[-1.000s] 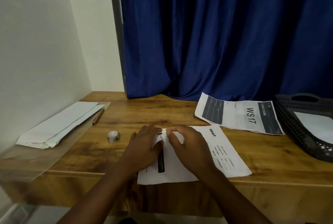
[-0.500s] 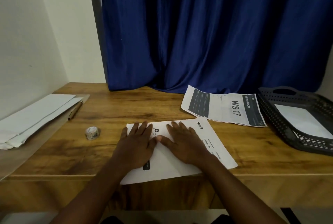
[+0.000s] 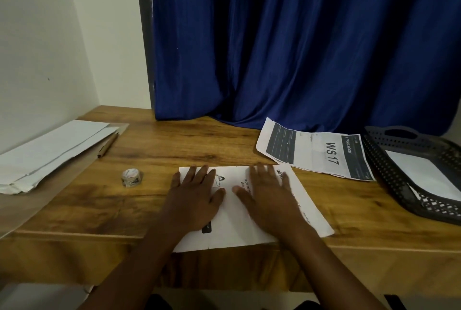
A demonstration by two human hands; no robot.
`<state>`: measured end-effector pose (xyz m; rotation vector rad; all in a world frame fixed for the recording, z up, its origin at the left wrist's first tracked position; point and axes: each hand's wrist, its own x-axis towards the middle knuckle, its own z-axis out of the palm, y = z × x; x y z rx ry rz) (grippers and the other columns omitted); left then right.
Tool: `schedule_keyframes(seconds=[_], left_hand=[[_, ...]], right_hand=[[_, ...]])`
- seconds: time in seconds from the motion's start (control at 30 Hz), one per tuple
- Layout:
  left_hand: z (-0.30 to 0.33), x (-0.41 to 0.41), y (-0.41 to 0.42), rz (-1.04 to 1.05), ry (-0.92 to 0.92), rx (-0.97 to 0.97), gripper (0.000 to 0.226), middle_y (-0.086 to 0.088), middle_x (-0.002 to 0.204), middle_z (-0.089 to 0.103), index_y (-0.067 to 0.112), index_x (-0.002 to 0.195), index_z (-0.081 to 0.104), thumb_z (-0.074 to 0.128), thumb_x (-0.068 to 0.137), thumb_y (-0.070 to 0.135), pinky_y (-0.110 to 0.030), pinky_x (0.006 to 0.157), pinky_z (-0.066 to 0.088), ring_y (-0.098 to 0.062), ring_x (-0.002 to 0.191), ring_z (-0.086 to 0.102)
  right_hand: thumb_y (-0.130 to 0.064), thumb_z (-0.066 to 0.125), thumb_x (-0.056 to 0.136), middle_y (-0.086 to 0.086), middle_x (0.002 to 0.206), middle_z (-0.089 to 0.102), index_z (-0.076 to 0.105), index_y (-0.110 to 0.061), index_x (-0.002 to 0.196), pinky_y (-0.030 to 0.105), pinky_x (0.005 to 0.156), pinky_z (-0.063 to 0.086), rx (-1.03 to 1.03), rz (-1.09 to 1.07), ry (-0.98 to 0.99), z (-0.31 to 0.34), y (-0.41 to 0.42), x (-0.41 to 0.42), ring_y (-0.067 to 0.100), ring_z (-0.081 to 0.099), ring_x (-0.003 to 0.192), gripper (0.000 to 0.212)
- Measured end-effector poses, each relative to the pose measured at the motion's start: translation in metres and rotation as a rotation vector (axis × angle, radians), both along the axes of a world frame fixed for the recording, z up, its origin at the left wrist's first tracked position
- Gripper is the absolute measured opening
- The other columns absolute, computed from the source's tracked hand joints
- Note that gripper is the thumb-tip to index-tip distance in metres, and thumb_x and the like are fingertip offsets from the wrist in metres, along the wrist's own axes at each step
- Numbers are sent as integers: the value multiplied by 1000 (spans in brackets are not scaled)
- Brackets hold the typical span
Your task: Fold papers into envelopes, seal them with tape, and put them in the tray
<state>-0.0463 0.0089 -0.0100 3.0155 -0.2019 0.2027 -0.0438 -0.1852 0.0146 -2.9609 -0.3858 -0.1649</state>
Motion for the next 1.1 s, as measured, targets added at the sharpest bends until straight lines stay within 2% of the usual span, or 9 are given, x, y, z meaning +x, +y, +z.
schedule_keyframes(seconds=[0.17, 0.33, 0.47, 0.63, 0.73, 0.83, 0.9, 0.97, 1.1], left_hand=[[1, -1, 4, -12, 18, 29, 105, 3, 170, 4, 27, 162, 8, -15, 68, 67, -51, 125, 2, -20, 157, -1], [0, 1, 2, -7, 13, -23, 100, 4, 170, 8, 28, 161, 12, -13, 74, 71, -51, 126, 1, -19, 157, 1], [1, 0, 2, -4, 11, -11, 92, 4, 170, 9, 28, 161, 12, -7, 82, 70, -51, 126, 2, -20, 157, 1], [4, 0, 3, -6, 43, -63, 79, 4, 170, 10, 27, 161, 15, 8, 95, 69, -50, 126, -1, -19, 157, 1], [9, 0, 6, 23, 40, -344, 63, 5, 166, 25, 29, 157, 29, 27, 103, 61, -47, 126, 0, -16, 155, 12], [16, -3, 11, 54, 6, -752, 59, 9, 150, 49, 34, 146, 47, 37, 98, 66, -44, 121, 25, -16, 145, 36], [21, -8, 12, 50, -40, -987, 49, 16, 133, 54, 31, 143, 52, 44, 102, 56, -21, 101, 38, -8, 130, 47], [26, -11, 14, 62, -107, -1111, 41, 17, 128, 54, 26, 141, 54, 46, 104, 42, -6, 84, 33, 1, 117, 49], [20, -14, 27, 136, -262, -1374, 32, 17, 126, 65, 29, 131, 62, 48, 104, 41, -22, 97, 41, 2, 117, 57]], right_hand=[[-62, 15, 101, -3, 168, 2, 11, -28, 160, 46, 126, 0, 69, 207, 121, -12, 21, -15, 16, -4, 155, 68], [-79, 5, 84, -8, 168, -4, 5, -35, 159, 44, 125, -2, 5, 116, 147, -12, -19, -6, 14, -6, 154, 87], [-76, 7, 90, -7, 168, -4, 4, -33, 159, 43, 124, 1, -13, 35, 125, -13, -58, -2, 14, -5, 154, 81], [-67, 21, 97, -5, 166, 19, 25, -30, 157, 44, 125, 11, 87, -43, -22, -10, -73, -10, 15, 10, 154, 70], [-73, 25, 94, -10, 165, 19, 30, -37, 153, 43, 125, 9, 108, 2, -141, 4, -52, -32, 12, 11, 153, 70], [-85, 33, 83, -24, 160, -5, 13, -44, 156, 37, 121, 3, 154, 187, 11, 16, -21, -62, -1, -6, 147, 86], [-92, 36, 76, -22, 161, -19, -3, -43, 157, 38, 116, -11, 80, 310, 80, 11, 1, -74, 1, -18, 146, 102], [-90, 43, 75, -14, 164, -21, -11, -41, 156, 41, 115, -17, 14, 365, 114, 0, 15, -76, 10, -20, 150, 109], [-57, 54, 94, -4, 168, 4, 11, -34, 158, 42, 113, -14, -33, 367, -28, -11, 16, -74, 21, 1, 155, 81]])
